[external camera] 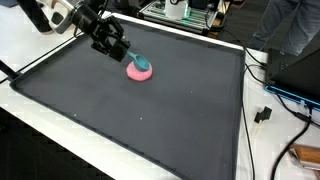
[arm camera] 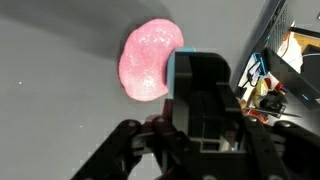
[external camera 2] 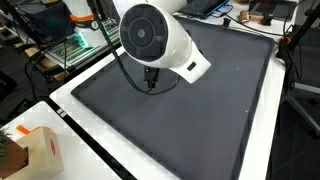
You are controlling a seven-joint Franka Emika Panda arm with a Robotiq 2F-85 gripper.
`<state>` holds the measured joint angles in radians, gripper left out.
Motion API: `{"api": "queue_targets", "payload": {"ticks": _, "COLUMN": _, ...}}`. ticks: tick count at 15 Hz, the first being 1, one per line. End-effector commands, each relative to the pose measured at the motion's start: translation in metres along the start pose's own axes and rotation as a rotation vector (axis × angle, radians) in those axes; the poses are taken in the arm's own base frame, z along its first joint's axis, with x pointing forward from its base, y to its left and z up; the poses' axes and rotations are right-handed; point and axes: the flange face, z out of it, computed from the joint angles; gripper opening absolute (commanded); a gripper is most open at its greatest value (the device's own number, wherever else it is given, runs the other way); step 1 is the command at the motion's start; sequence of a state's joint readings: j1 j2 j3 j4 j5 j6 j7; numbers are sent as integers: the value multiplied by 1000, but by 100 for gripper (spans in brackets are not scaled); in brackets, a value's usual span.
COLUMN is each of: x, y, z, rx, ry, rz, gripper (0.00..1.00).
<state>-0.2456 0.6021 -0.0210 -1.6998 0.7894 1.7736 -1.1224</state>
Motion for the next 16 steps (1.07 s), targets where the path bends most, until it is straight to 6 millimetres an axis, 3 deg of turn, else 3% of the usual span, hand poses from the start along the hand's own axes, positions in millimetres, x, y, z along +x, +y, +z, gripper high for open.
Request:
{"api": "queue_targets", "payload": {"ticks": 1, "x": -8, "y": 29, "z": 2, "rx": -49, "ry": 23, "rz": -10, "gripper": 25}}
{"api": "queue_targets", "payload": {"ticks": 9, "x": -25, "y": 62, "z": 10, "rx": -13, "ry": 66, "rz": 132, "gripper": 25}}
{"api": "queue_targets", "payload": {"ticks": 16, "x": -37, "y": 78, "z": 13, "rx": 34, "ry": 96, "rz": 291, "gripper": 25}}
